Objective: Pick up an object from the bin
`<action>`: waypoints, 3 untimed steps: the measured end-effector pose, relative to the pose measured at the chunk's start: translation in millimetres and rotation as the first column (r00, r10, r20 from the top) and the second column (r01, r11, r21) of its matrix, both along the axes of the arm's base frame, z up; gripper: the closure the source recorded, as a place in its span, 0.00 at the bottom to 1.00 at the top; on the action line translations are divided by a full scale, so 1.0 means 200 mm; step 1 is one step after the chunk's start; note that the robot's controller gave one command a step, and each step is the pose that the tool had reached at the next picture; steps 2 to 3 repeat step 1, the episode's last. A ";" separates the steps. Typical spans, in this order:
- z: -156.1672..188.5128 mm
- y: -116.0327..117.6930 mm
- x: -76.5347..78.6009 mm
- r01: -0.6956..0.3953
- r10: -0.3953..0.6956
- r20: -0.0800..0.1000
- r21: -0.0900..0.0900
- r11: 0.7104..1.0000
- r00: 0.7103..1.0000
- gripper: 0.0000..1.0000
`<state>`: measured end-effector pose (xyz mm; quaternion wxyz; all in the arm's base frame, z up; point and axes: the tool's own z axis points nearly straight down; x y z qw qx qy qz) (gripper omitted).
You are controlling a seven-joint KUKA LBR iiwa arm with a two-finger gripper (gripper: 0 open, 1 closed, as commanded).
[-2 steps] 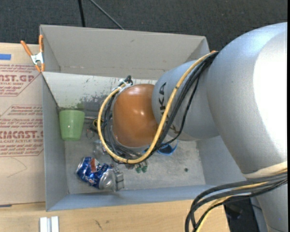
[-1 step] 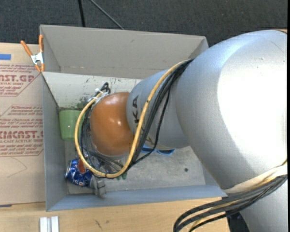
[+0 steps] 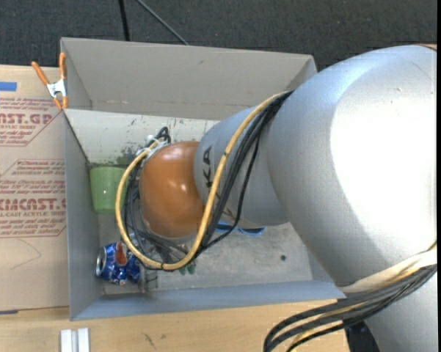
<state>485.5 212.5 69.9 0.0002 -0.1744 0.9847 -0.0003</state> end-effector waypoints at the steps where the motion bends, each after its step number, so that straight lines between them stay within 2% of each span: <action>1: 0.95 0.09 0.03 -0.017 0.017 0.010 0.005 1.000 1.000 1.00; 3: 0.95 0.09 0.03 -0.017 0.017 0.010 0.005 1.000 1.000 1.00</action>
Offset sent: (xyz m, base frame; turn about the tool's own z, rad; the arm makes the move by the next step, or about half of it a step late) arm 0.0033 0.0174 0.1861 -0.0172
